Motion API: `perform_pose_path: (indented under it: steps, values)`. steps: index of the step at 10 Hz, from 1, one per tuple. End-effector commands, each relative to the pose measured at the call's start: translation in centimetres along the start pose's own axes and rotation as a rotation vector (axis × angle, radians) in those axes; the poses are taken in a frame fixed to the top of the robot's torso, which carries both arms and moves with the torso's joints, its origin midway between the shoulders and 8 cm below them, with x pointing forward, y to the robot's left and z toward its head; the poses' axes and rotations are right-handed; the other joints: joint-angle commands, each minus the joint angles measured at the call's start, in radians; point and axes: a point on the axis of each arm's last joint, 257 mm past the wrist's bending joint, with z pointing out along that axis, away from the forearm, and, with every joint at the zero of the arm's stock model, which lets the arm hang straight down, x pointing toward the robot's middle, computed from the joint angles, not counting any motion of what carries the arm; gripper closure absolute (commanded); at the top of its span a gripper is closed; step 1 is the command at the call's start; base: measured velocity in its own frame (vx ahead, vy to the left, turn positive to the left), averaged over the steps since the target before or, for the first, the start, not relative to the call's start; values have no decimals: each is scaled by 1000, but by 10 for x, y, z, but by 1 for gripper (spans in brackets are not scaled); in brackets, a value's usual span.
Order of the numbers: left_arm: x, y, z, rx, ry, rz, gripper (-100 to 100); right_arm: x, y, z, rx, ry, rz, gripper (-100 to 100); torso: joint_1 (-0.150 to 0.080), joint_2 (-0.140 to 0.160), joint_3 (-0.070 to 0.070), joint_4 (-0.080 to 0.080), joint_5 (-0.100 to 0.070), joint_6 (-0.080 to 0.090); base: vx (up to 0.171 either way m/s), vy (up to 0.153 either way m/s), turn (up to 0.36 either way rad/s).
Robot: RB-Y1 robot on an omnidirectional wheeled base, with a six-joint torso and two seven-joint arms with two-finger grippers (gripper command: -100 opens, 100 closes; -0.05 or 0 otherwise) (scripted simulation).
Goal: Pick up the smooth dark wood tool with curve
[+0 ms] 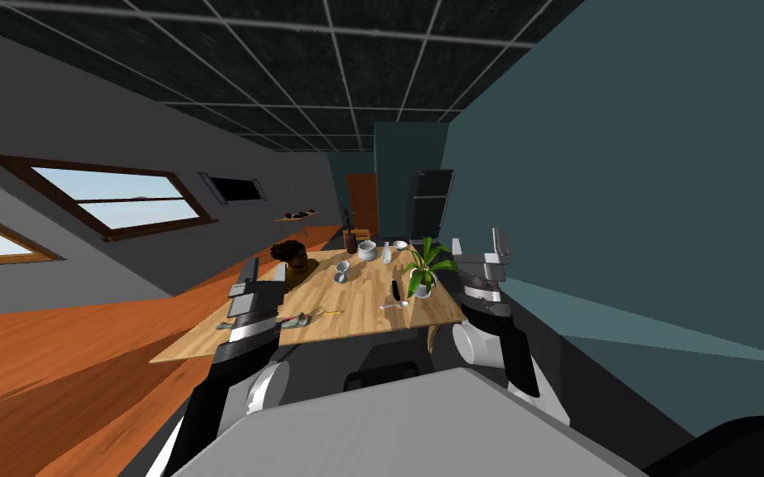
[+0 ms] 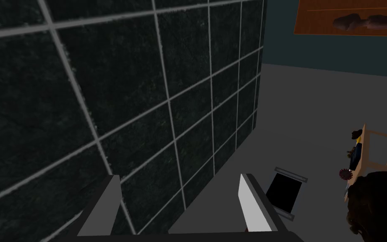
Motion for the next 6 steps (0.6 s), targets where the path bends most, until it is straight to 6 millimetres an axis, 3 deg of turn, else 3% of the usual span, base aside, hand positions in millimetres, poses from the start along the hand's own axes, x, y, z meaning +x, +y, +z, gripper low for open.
perform_pose_path:
  steps: [1, 6]
  values:
    - [0, 0, 0, 0, 0, 0, 0, 3, -14, -7, 34, 29, 14, -100, 0, 0, 0, 0, 0, 0, -49, 5, 125]
    - [0, 0, 0, 0, 0, 0, 0, 15, -71, -48, 191, 137, 84, -100, -1, 7, 4, 1, 0, 0, -93, -4, 168]
